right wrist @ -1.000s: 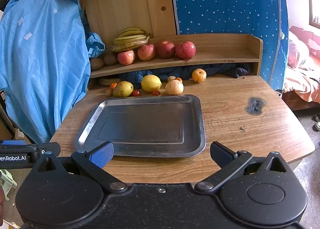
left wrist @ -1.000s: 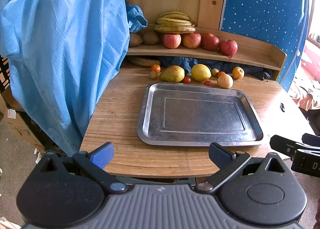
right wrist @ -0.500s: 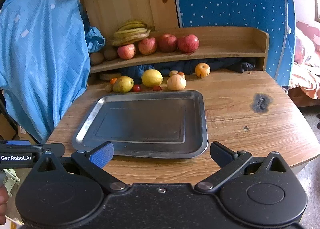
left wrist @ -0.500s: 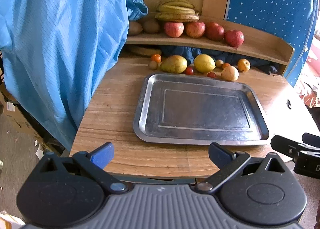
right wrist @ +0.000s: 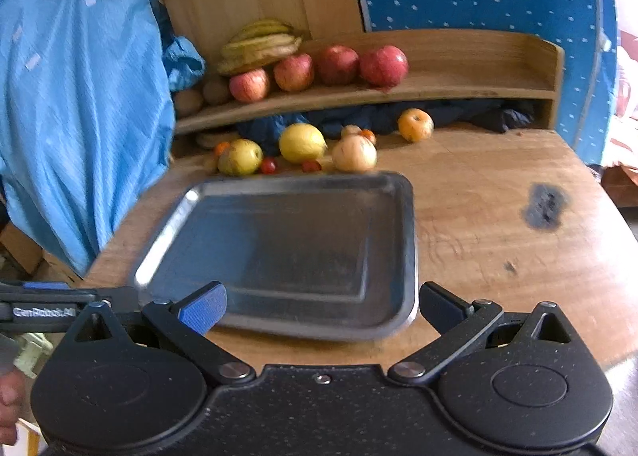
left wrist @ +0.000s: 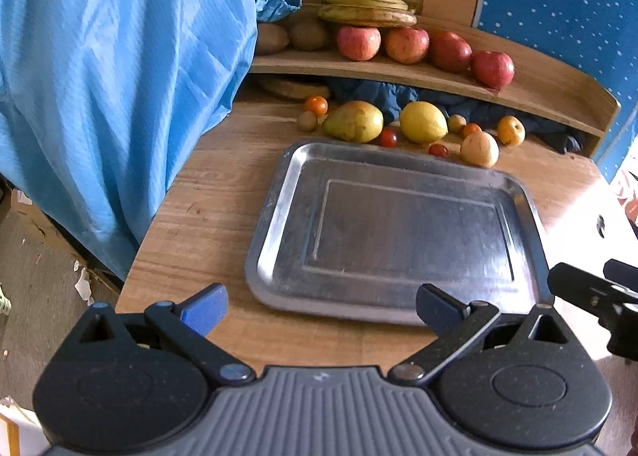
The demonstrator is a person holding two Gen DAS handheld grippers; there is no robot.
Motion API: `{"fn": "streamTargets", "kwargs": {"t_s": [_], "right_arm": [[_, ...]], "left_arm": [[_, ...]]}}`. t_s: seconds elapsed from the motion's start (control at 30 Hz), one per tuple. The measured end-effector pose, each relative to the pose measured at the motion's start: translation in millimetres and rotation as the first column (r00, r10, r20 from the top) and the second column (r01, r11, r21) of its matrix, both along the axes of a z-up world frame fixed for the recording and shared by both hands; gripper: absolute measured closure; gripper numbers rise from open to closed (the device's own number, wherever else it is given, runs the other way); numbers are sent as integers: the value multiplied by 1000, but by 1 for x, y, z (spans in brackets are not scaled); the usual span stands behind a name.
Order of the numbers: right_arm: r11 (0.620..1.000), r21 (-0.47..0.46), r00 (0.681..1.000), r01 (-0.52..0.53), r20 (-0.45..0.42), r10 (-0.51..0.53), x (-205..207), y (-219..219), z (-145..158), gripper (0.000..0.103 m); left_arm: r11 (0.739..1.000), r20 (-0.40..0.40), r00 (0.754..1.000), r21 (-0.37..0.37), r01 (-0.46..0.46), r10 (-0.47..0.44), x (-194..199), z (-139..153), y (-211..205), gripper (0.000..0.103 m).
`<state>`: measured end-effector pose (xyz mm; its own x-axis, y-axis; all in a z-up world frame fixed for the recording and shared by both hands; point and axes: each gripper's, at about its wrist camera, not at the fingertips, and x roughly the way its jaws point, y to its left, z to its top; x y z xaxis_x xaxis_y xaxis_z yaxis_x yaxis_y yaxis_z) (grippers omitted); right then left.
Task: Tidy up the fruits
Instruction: 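Move left tool to the small brown kiwi while right tool approaches the yellow pear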
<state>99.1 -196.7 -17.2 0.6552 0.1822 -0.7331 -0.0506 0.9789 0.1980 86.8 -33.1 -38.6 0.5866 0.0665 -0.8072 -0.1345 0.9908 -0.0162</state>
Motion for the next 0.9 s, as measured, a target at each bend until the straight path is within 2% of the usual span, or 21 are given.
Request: {"fn": "streamTargets", "kwargs": {"t_s": [0.23, 0.43, 0.7, 0.9], "right_arm": [[992, 43, 990, -120, 83, 116, 37, -15, 10, 0], [987, 32, 983, -158, 104, 154, 65, -30, 16, 0], [986, 15, 983, -169, 77, 167, 91, -26, 9, 0], [985, 5, 984, -173, 53, 173, 109, -8, 0, 0]], "left_arm": [[999, 26, 998, -4, -52, 52, 35, 5, -11, 1], [996, 41, 995, -7, -89, 90, 55, 11, -13, 1], [996, 32, 995, 15, -93, 93, 81, 15, 2, 1], [995, -5, 997, 58, -79, 79, 119, 5, 28, 1]]}}
